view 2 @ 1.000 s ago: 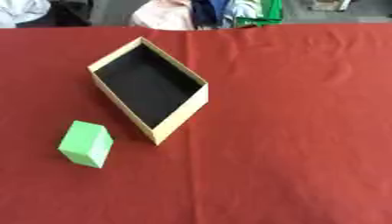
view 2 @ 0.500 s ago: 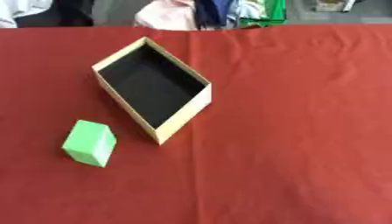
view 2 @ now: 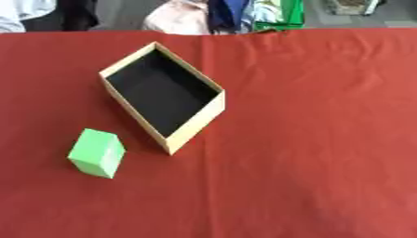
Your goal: Pick up objects on the table and place them in the box.
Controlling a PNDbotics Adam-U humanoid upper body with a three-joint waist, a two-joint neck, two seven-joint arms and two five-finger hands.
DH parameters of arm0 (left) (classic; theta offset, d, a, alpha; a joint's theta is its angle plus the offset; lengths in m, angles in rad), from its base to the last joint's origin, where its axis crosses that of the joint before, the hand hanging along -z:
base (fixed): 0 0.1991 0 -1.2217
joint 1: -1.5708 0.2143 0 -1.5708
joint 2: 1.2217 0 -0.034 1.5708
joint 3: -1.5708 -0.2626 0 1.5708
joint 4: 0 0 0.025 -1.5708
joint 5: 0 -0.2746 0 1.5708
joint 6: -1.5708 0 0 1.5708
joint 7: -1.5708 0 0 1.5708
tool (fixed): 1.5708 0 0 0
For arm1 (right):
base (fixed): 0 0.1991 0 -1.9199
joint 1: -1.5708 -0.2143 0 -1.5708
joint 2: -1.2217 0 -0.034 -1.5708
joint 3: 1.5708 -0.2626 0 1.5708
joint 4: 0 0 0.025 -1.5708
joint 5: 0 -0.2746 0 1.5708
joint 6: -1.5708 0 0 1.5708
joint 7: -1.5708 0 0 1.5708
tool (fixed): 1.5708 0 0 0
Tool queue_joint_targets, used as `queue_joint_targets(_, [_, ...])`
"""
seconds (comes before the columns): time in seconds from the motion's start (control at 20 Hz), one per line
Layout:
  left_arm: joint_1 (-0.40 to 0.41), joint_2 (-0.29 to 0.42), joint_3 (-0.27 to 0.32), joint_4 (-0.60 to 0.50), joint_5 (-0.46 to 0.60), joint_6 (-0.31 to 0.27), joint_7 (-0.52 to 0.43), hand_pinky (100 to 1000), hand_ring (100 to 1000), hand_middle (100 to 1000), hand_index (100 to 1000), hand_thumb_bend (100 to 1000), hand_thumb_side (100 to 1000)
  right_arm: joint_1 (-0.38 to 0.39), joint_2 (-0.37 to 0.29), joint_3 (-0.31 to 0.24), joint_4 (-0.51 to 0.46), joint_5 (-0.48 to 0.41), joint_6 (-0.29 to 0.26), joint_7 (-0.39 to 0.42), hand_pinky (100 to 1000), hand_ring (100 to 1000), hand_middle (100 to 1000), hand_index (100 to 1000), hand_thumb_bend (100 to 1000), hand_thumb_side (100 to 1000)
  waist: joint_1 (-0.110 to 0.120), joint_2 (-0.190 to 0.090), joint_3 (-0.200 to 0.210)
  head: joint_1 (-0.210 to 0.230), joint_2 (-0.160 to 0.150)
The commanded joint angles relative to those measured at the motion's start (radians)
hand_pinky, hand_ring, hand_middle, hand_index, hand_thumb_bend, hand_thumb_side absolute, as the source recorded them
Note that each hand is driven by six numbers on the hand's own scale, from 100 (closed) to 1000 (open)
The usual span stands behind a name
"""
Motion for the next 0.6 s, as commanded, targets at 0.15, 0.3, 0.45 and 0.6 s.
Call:
queue_joint_targets(0.15, [-0.039,0.077,-0.040,-0.018,-0.008,-0.007,-0.155,830,820,845,948,504,414,-0.018,-0.031,0.001,-0.016,0.002,-0.001,0.008,773,735,757,750,100,100,0.015,-0.033,-0.004,0.011,0.002])
queue_joint_targets(0.3, [-0.062,0.086,-0.063,-0.018,-0.016,-0.024,-0.211,838,830,850,953,590,502,-0.019,-0.030,0.003,-0.016,0.001,-0.001,0.011,774,735,757,750,100,100,0.015,-0.033,-0.005,0.014,0.002])
queue_joint_targets(0.45, [-0.088,0.091,-0.085,-0.018,-0.025,-0.031,-0.238,841,835,843,954,712,589,-0.020,-0.029,0.005,-0.016,0.000,-0.001,0.013,773,732,757,750,100,100,0.015,-0.034,-0.007,0.018,0.004])
queue_joint_targets(0.6, [-0.111,0.089,-0.108,-0.018,-0.031,-0.030,-0.255,842,834,839,960,742,612,-0.020,-0.027,0.006,-0.016,-0.001,-0.001,0.015,773,731,757,750,100,100,0.016,-0.035,-0.009,0.022,0.004])
